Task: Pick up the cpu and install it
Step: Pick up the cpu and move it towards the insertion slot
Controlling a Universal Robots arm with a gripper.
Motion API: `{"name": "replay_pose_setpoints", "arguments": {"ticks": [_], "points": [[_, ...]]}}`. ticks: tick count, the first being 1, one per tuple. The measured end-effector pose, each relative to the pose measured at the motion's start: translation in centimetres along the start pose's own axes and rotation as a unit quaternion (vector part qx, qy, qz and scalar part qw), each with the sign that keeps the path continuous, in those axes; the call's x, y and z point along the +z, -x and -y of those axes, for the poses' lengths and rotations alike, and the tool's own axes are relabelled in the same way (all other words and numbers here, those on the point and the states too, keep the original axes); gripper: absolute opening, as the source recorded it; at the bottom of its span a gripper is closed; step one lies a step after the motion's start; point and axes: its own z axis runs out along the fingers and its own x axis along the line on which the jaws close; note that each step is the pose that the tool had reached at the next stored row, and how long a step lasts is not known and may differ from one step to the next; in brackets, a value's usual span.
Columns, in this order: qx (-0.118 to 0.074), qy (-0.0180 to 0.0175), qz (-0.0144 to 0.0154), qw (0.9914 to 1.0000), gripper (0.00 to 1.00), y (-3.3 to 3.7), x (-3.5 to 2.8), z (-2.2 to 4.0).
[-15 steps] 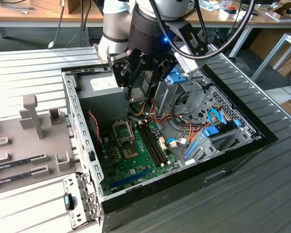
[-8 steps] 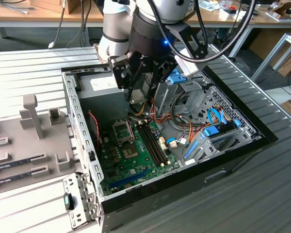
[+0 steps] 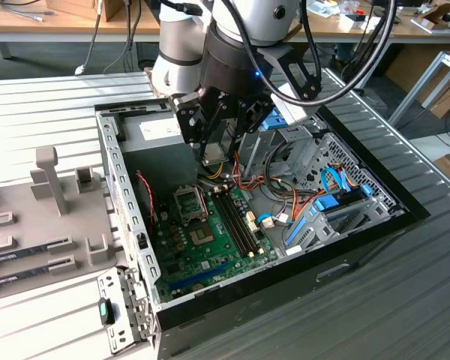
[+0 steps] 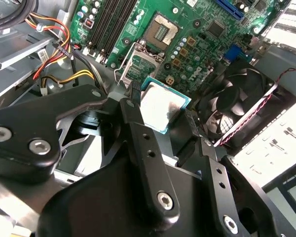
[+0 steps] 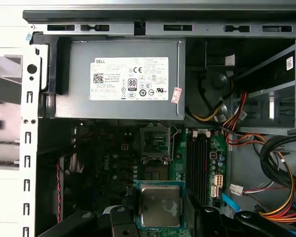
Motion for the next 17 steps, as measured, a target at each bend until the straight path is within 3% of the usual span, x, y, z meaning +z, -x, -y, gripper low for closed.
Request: {"name": "replay_pose_setpoints", "arguments": {"ticks": [17], "points": [[0.000,0.0000,0.0000,1.00000,0.47,0.39,0.82,0.30]]}}
